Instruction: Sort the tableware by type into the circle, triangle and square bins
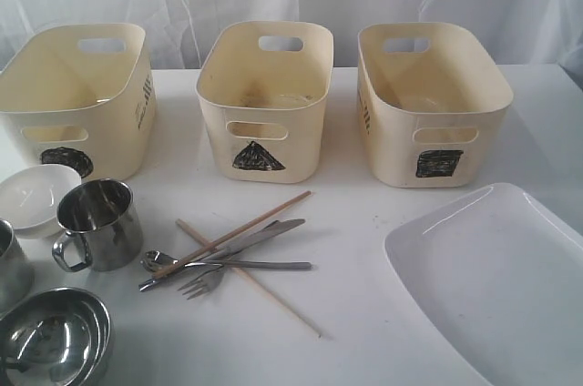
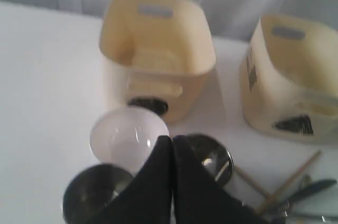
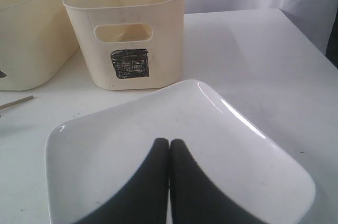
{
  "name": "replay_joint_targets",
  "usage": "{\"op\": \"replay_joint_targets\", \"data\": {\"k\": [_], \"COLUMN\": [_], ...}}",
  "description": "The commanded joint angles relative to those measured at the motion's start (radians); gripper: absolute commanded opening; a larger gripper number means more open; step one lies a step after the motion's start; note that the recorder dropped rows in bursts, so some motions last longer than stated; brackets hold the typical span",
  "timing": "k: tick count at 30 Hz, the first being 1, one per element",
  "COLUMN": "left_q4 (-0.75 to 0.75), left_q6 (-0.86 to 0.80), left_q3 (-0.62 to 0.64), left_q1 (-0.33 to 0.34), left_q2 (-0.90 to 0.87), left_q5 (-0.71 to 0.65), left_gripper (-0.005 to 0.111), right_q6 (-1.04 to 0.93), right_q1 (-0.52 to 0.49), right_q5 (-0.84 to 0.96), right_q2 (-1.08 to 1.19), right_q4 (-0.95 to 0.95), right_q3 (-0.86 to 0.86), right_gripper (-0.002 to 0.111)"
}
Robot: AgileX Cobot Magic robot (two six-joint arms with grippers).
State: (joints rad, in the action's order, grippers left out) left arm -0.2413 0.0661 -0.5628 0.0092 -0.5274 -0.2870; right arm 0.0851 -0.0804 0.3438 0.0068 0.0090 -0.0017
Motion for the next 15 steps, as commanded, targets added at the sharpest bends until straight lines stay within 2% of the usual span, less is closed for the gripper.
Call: {"op": "replay_joint_targets", "data": {"k": [1,4,6,9,12,15], "left_q4": [-0.111,-0.237,-0.294,-0.303,-0.304,-0.306], "left_q6": [-0.073,-0.135,-0.190,-0.256,-0.261,-0.251], "left_q3": [-0.125,-0.137,-0.137,-0.137,-0.137,-0.137], "left_q1": [0.000,0.000,0.000,0.000,0.000,0.000], "left_q2": [-0.220,-0.310,-0.371,-0.422,-0.422,-0.415], "left_q5": [-0.211,-0.310,-0.446,-0.640,-0.674,-0.614], "left_gripper": [0.000,0.000,0.000,0.000,0.000,0.000], "right_q6": [0.003,0.003,0.003,0.003,0.003,0.003], "right_q1": [0.001,0.001,0.001,0.001,0.001,0.001], "right_q5": [-0.003,-0.003,-0.003,-0.003,-0.003,-0.003], "right_q2": [-0.007,-0.007,-0.007,-0.007,-0.007,-0.007], "right_q4": [-0.002,-0.002,-0.002,-0.002,-0.002,-0.002], "right_q3": [0.002,0.002,0.002,0.002,0.002,0.002], "right_gripper": [0.000,0.000,0.000,0.000,0.000,0.000]}}
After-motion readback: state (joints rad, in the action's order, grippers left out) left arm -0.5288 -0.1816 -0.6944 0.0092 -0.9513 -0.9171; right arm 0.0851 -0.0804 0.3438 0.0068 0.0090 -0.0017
